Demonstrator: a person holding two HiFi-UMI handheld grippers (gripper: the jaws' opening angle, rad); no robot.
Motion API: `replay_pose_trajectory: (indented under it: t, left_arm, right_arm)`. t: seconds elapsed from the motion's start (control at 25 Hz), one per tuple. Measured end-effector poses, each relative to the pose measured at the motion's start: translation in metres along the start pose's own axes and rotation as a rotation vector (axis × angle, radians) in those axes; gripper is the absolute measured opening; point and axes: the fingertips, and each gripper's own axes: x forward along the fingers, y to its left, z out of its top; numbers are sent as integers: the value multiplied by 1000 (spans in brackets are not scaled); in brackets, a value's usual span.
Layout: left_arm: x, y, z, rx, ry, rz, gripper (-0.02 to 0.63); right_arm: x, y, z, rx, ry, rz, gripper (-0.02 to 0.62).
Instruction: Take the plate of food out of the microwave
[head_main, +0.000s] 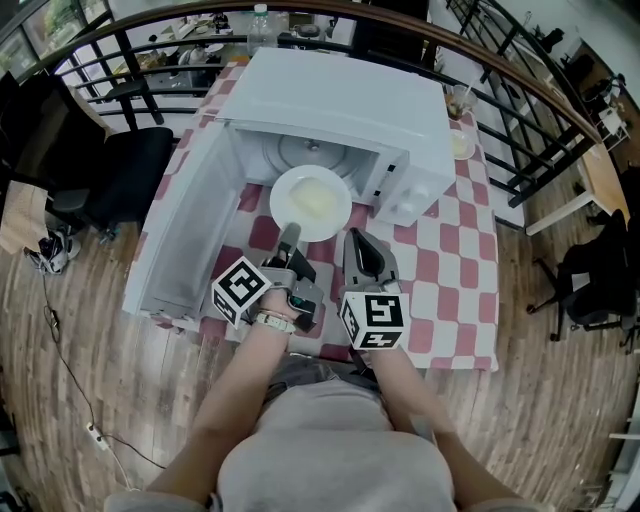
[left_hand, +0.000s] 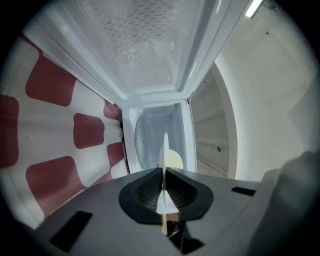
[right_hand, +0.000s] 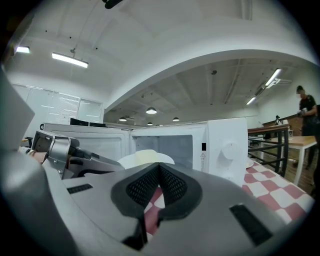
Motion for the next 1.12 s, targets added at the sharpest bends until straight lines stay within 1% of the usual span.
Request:
replay_pose_trajectory:
  t: [0.24,0.48,1.12]
  left_arm:
    - [1,-6,-1,5,6,-23,17]
    - [1,-9,-7,10,28,-27,17]
    - [-1,-13,-7,4,19,-44,15]
  right_arm:
    - [2,7,3,-11,1,5,25]
    - [1,4,4,-7,4,-17,25]
    - [-3,8,7,-24,-9,-12,25]
